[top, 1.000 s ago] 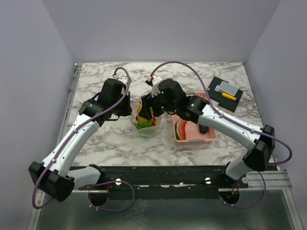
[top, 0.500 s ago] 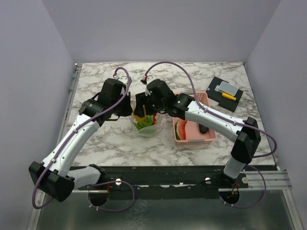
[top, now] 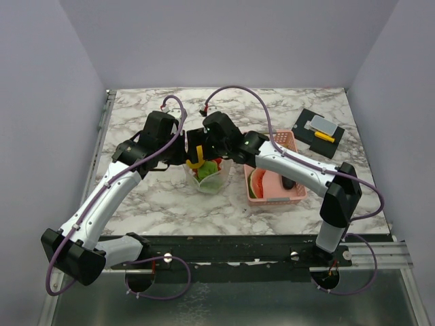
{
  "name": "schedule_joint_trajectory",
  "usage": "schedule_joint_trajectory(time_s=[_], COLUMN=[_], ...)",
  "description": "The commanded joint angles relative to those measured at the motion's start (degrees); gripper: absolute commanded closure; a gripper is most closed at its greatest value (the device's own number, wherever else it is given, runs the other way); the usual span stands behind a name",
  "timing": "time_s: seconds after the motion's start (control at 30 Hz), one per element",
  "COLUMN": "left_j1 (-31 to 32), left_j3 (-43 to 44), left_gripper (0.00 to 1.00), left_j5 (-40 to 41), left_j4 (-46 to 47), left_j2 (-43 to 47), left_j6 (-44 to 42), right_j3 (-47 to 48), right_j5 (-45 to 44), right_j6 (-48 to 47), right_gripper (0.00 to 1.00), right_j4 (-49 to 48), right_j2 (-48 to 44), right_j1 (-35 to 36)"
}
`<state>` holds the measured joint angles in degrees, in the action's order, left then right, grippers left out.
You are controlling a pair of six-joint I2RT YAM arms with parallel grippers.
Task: Place the food in the zip-top bag and seal the zipper
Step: Place the fake fruit in the zipper food storage bag, then adjust the zipper food storage bag at the center of the board.
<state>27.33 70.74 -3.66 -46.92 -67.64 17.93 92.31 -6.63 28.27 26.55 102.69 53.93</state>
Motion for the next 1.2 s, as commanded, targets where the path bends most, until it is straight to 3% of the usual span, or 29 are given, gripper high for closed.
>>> schedule_joint_trajectory(time_s=[0.0,0.43,0.67,0.93,1.17], left_j1=[-0.3,-0.3,-0.3,-0.2,-0.3], left_j3=[0.4,0.6,0.7,0.8,-2.6], left_gripper=[1.00,1.00,1.00,1.00,1.00], left_j5=[-0.7,0.0,-0.1,-1.6,-0.8], left_j4=[-1.0,-0.7,-0.5,0.1,2.5], left_j2=[0.0,-0.7,-1.1,-1.2,-1.8], left_j6=[-0.3,-0.3,-0.3,0.3,0.3], right_j3=[0.4,-1.9,-3.1,-8.4,-16.9], right_j5=[-2.0,-3.1,-9.5,-19.6,-20.6], right_j6=[0.6,-1.7,-2.8,-0.9,1.3], right_gripper=[0.07,0.07,0.08,0.10,0.10], right_j4=[-0.8,2.9,10.1,19.4,20.3], right_j2=[-0.5,-12.1,-19.5,-25.3,-29.4], right_j1=[0.4,0.3,0.3,-1.5,-4.4])
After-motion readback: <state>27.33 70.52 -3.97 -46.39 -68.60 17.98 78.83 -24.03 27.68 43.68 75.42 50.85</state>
